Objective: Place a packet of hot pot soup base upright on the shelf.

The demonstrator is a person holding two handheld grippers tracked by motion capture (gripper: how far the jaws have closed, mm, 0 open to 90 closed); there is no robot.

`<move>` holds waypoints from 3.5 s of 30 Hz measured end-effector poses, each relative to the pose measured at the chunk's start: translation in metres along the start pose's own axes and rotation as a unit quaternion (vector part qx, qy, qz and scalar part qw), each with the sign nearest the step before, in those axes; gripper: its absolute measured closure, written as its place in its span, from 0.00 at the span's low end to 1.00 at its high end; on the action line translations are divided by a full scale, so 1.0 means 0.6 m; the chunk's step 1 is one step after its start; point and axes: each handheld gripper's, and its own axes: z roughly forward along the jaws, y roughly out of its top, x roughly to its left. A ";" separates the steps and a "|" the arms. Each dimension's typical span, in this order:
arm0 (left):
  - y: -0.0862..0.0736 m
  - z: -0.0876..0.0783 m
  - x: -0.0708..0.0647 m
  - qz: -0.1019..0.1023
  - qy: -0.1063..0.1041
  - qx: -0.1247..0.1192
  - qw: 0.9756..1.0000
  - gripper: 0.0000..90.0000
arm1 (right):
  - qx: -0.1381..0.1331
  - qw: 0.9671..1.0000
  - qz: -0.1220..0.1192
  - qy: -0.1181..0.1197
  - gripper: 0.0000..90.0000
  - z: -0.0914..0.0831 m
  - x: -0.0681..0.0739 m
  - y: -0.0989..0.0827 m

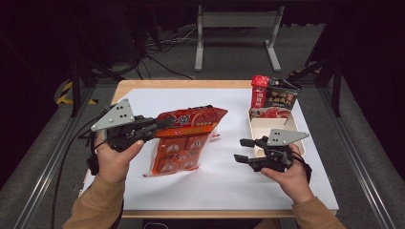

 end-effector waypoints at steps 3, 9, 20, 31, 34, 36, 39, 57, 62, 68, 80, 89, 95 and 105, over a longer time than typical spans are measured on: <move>0.006 0.003 -0.002 0.004 -0.002 -0.001 1.000 1.00 | -0.004 1.000 -0.001 -0.001 0.43 0.000 0.000 0.000; 0.015 0.007 -0.004 0.003 -0.010 -0.004 1.000 1.00 | -0.013 1.000 -0.004 -0.002 0.41 0.000 0.001 0.003; 0.035 0.039 -0.025 0.000 -0.056 -0.006 0.998 1.00 | -0.030 1.000 -0.001 0.003 0.34 0.005 -0.001 0.001; 0.052 0.067 -0.044 0.012 -0.087 -0.006 0.996 1.00 | -0.045 0.999 0.006 0.018 0.32 0.009 -0.009 -0.008; 0.055 0.077 -0.049 0.014 -0.096 -0.009 0.995 1.00 | -0.049 0.999 0.002 0.016 0.31 0.010 -0.008 -0.008; 0.056 0.082 -0.052 0.015 -0.101 -0.010 0.995 1.00 | -0.051 0.999 -0.001 0.018 0.31 0.012 -0.007 -0.007; 0.057 0.087 -0.054 0.015 -0.105 -0.010 0.994 1.00 | -0.052 0.998 -0.003 0.019 0.30 0.012 -0.006 -0.008; 0.060 0.103 -0.064 0.013 -0.130 -0.024 0.991 1.00 | -0.101 0.994 -0.013 0.047 0.27 0.018 0.000 -0.010; 0.056 0.106 -0.061 0.006 -0.130 -0.025 0.991 1.00 | -0.104 0.993 -0.019 0.044 0.27 0.021 0.003 -0.011; 0.055 0.111 -0.062 0.004 -0.131 -0.028 0.991 1.00 | -0.110 0.993 -0.026 0.042 0.27 0.027 0.010 -0.009; 0.059 0.120 -0.073 0.008 -0.129 -0.030 0.991 1.00 | -0.093 0.992 -0.048 0.064 0.42 0.046 0.026 -0.005; 0.057 0.118 -0.069 0.003 -0.129 -0.034 0.991 1.00 | -0.065 0.993 -0.068 0.074 0.76 0.026 0.029 0.006; 0.055 0.116 -0.066 0.004 -0.124 -0.035 0.992 1.00 | -0.054 0.993 -0.069 0.077 0.78 0.022 0.033 0.012; 0.052 0.110 -0.060 -0.001 -0.111 -0.032 0.993 0.97 | -0.033 0.994 -0.079 0.069 0.78 0.008 0.034 0.027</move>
